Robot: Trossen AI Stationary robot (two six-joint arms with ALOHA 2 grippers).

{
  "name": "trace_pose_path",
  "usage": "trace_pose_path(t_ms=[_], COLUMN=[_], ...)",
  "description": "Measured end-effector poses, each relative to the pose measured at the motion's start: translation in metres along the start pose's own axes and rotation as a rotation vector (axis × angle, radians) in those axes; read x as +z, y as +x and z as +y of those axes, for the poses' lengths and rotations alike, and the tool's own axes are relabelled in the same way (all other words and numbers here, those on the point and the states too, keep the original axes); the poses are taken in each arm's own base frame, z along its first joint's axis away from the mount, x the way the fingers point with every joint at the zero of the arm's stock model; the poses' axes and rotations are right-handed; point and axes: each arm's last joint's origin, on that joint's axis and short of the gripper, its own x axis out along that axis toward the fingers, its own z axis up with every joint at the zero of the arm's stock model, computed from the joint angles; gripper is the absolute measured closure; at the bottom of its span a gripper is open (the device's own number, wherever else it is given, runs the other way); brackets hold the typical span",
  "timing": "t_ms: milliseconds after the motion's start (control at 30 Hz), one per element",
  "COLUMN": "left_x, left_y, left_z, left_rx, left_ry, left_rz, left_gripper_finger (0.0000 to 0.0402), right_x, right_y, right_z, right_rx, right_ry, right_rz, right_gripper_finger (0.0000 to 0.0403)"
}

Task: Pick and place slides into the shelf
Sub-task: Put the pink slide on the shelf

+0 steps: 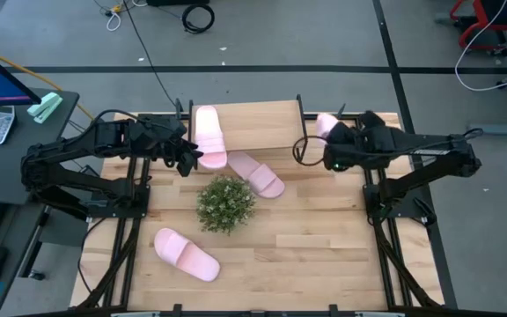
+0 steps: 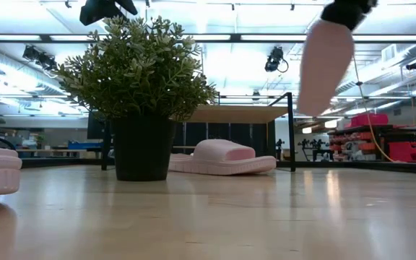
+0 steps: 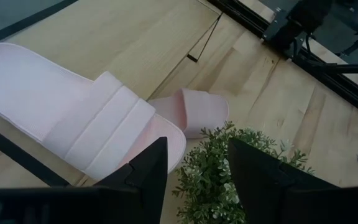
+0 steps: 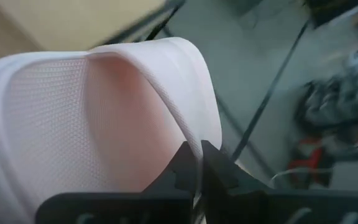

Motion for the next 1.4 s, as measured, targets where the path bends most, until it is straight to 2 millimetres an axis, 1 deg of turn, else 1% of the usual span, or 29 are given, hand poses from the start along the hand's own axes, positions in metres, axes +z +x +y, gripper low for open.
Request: trace_pose_path(t_ms=[100, 200, 300, 467, 567, 667, 767, 933, 1000, 1233, 1400], left_x=[0.000, 0.000, 0.000, 0.000, 0.000, 0.000, 0.000, 0.001, 0.001, 0.001, 0.003], left_y=[0.000, 0.000, 0.000, 0.000, 0.000, 0.000, 0.000, 0.000, 0.000, 0.000, 0.000], left_z=[0.000, 0.000, 0.000, 0.000, 0.000, 0.000, 0.000, 0.001, 0.001, 0.000, -0.001], left_rx=[0.000, 0.000, 0.002, 0.003, 0.003, 0.005, 0.012, 0.025, 0.025, 0.021, 0.012], left_ry=[0.000, 0.000, 0.000, 0.002, 0.010, 0.011, 0.010, 0.007, 0.006, -0.004, -0.007], left_rz=[0.000, 0.000, -0.001, -0.001, -0.002, -0.003, -0.008, -0.016, -0.016, -0.023, -0.039], left_gripper_finger=[0.0228, 0.0230, 0.0229, 0.0228, 0.0228, 0.0228, 0.0228, 0.0228, 0.0228, 0.0228, 0.0228], right_x=[0.017, 0.034, 0.052, 0.079, 0.092, 0.104, 0.114, 0.129, 0.135, 0.147, 0.154], right_y=[-0.004, -0.010, -0.016, -0.027, -0.027, -0.018, -0.002, 0.025, 0.033, 0.053, 0.063], right_z=[-0.008, -0.015, -0.016, -0.008, 0.000, 0.013, 0.028, 0.057, 0.069, 0.104, 0.120], right_rx=[-0.063, -0.154, -0.212, -0.129, -0.120, -0.088, -0.076, -0.053, -0.050, -0.024, -0.022], right_ry=[-0.053, -0.144, -0.215, -0.262, -0.327, -0.379, -0.416, -0.429, -0.423, -0.407, -0.372], right_rz=[-0.045, -0.107, -0.194, -0.371, -0.430, -0.452, -0.428, -0.400, -0.406, -0.432, -0.452], right_gripper_finger=[0.0395, 0.0395, 0.0395, 0.0395, 0.0395, 0.0395, 0.0395, 0.0395, 0.0395, 0.0395, 0.0395])
